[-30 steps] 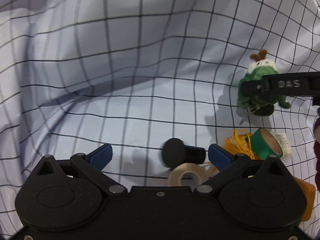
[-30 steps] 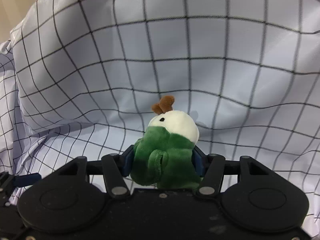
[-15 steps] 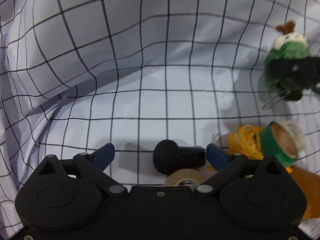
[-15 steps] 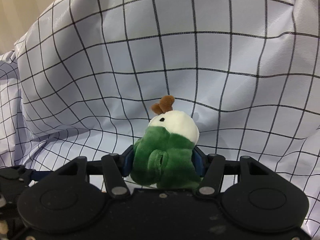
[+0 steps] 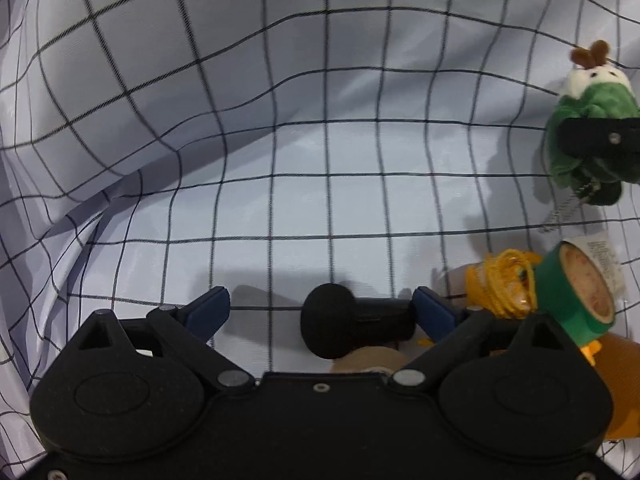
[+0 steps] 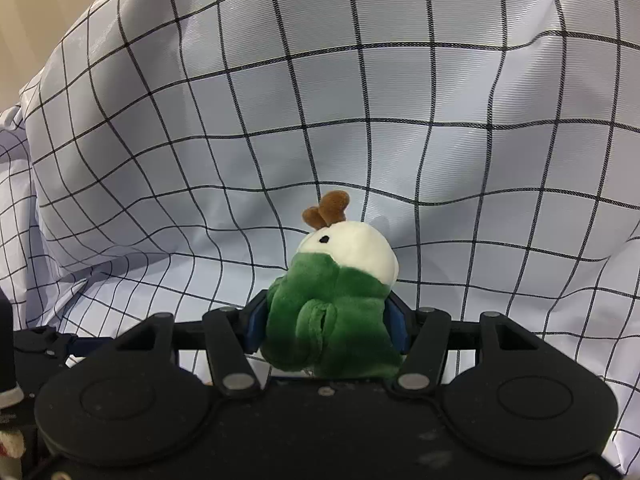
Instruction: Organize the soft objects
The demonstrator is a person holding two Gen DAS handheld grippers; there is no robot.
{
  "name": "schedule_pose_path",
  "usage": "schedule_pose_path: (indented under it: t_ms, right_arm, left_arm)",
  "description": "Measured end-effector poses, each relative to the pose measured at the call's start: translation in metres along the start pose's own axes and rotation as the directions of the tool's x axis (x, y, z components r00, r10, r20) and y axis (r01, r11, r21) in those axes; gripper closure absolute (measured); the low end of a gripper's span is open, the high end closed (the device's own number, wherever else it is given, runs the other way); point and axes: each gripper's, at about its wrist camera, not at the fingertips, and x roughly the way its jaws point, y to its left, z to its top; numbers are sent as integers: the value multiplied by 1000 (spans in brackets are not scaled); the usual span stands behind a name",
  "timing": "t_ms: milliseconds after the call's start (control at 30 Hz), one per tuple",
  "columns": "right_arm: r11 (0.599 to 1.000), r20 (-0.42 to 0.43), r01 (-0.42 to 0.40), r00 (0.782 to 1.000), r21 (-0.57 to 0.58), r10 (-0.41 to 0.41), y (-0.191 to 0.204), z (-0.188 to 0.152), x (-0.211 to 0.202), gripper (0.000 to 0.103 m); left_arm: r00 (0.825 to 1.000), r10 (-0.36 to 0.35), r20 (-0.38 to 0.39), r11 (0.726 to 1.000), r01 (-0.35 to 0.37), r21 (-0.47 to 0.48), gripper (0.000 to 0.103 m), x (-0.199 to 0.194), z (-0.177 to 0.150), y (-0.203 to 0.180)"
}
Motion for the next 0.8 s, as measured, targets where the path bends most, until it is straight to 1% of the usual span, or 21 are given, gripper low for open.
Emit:
schedule_pose_path:
  t_ms: [67, 167, 233, 267, 333, 400, 533, 633, 700, 733, 800]
  right_arm:
    - [1000, 2, -2, 1000, -1, 2, 0, 0, -1, 45]
    - [1000, 5, -7, 1000, -2, 7, 3, 0, -2, 45]
    - [1000, 7, -13, 1000, -6, 13, 6, 0, -4, 45]
    - [1000, 8, -16, 1000, -9, 16, 8, 1, -5, 45]
    - [1000, 11, -24, 1000, -20, 24, 16, 1, -9, 45]
    - [999, 13, -38, 999, -33, 38, 25, 0, -11, 45]
    - [995, 18, -76, 997, -68, 78, 50, -3, -16, 45]
    - [989, 13, -111, 994, -102, 112, 74, -9, -18, 45]
    - [981, 10, -139, 990, -135, 141, 93, -14, -20, 45]
    - [976, 8, -154, 988, -153, 157, 103, -17, -22, 45]
    - [966, -3, -183, 983, -183, 186, 123, -25, -25, 45]
  left_arm:
    - [1000, -24, -11, 999, 24, -22, 12, 4, 0, 6]
    - [999, -43, 4, 998, 43, -46, 23, 6, 1, 13]
    - [998, -56, 28, 997, 58, -56, 45, 3, 3, 18]
    - [997, -66, 33, 995, 68, -68, 48, 2, 4, 20]
    - [996, -87, 35, 988, 90, -122, 48, -1, 8, 32]
    - [996, -77, 39, 984, 82, -156, 48, -3, 8, 44]
    - [997, -49, 61, 976, 61, -209, 48, -14, 0, 72]
    - [996, -36, 76, 968, 54, -247, 48, -25, -13, 93]
    - [996, -8, 86, 965, 31, -262, 48, -35, -25, 108]
    - [996, 6, 90, 963, 19, -269, 48, -37, -30, 107]
    - [995, 27, 97, 957, 2, -291, 48, -48, -42, 116]
